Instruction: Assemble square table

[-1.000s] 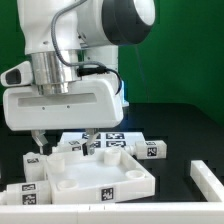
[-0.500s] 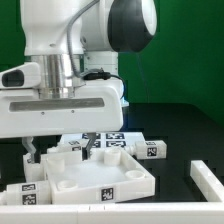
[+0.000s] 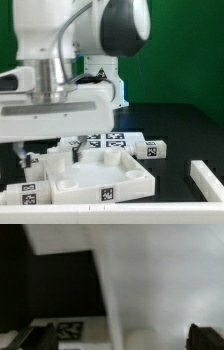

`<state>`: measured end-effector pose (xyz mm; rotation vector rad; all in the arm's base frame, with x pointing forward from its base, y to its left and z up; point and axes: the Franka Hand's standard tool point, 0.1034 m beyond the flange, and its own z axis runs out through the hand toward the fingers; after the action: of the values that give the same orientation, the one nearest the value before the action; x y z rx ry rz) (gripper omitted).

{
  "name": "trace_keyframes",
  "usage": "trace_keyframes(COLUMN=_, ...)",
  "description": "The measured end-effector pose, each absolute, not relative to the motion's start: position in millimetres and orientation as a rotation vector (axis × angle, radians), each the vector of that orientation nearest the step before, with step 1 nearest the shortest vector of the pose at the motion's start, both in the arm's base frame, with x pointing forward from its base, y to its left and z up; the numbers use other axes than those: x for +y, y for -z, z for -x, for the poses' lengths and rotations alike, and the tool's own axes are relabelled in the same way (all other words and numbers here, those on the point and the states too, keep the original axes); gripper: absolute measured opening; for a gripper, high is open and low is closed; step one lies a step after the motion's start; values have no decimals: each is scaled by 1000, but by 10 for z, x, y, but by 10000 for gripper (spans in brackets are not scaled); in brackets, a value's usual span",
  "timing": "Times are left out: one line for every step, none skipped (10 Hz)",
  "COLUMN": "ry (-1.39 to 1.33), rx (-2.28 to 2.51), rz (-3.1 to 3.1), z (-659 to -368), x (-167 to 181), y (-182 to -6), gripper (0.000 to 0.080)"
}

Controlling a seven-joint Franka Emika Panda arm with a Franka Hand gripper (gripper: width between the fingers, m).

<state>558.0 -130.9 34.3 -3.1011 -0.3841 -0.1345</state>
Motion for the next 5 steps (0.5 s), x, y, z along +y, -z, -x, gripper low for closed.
trace_keyframes(ry=127, rx=-381, rz=3091, z=-5543, x=-1371, y=-287, gripper=649)
trace_keyframes(ry=127, rx=-371, rz=3093, z=-5553, x=-1360, y=-294, gripper=649)
trace_keyframes(ry=127, rx=-371, rz=3093, z=-5552, x=-1357, y=-293, gripper=649)
trace_keyframes(ry=126, rx=-368, rz=3094, z=-5547, x=-1365, y=-290, gripper=649)
trace_keyframes(ry=126, rx=-367, rz=3094, z=-5547, x=-1366, y=-289, gripper=649)
